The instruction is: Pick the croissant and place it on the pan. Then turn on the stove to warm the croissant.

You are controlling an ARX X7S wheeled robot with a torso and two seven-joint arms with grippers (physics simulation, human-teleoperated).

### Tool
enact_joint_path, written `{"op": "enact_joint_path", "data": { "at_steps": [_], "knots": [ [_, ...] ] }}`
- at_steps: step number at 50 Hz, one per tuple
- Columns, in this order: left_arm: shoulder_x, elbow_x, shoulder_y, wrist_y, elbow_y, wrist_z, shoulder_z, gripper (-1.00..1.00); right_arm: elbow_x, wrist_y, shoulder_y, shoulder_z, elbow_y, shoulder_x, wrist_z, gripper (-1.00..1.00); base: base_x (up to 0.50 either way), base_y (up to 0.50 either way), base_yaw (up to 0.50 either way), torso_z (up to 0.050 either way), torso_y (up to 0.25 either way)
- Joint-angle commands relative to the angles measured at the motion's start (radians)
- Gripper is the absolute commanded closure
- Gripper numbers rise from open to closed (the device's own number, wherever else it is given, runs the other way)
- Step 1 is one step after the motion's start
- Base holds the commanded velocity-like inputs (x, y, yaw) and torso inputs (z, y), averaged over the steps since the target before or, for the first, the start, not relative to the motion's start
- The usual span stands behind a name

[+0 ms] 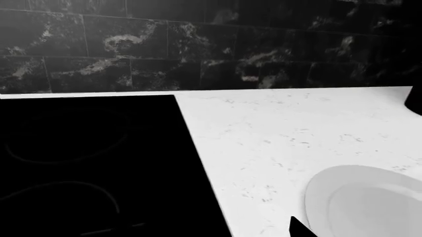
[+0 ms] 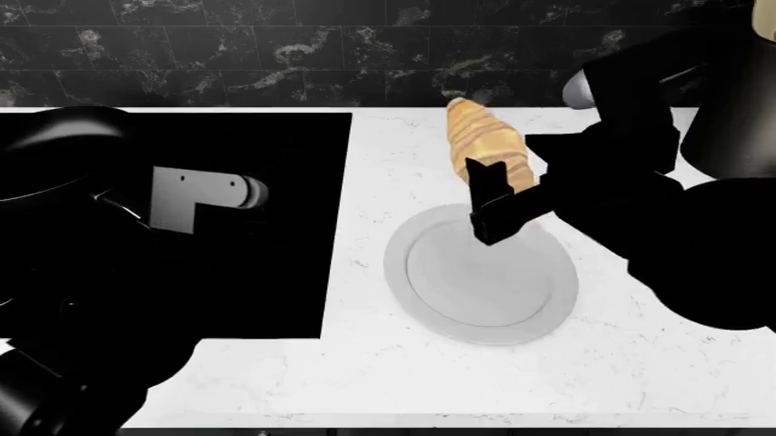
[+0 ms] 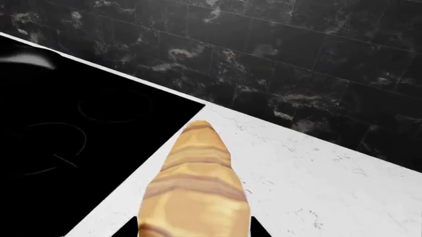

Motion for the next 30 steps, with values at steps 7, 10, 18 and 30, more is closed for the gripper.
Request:
{"op": "enact_joint_path", "data": {
  "at_steps": [7, 10, 18, 30],
  "knots": [
    [-0.003, -0.03, -0.003, -0.011, 0.018, -0.012, -0.02, -1.0, -0.022, -0.04, -0.011, 0.033, -0.053, 0.016, -0.001, 1.0, 0.0, 0.0, 0.0, 0.0, 0.0],
    [-0.004, -0.029, 0.0, -0.008, 0.02, -0.011, -0.018, -1.0, -0.021, -0.042, -0.015, 0.035, -0.055, 0.02, 0.004, 1.0, 0.0, 0.13, 0.0, 0.0, 0.0],
    [-0.005, -0.025, 0.0, -0.001, 0.013, -0.013, -0.012, -1.0, -0.022, -0.041, -0.011, 0.033, -0.057, 0.022, 0.002, 1.0, 0.0, 0.49, 0.0, 0.0, 0.0],
    [-0.009, -0.024, 0.003, 0.007, 0.011, -0.012, -0.005, -1.0, -0.033, -0.042, -0.005, 0.026, -0.051, 0.021, -0.012, 1.0, 0.0, 0.5, 0.0, 0.0, 0.0]
  ]
}}
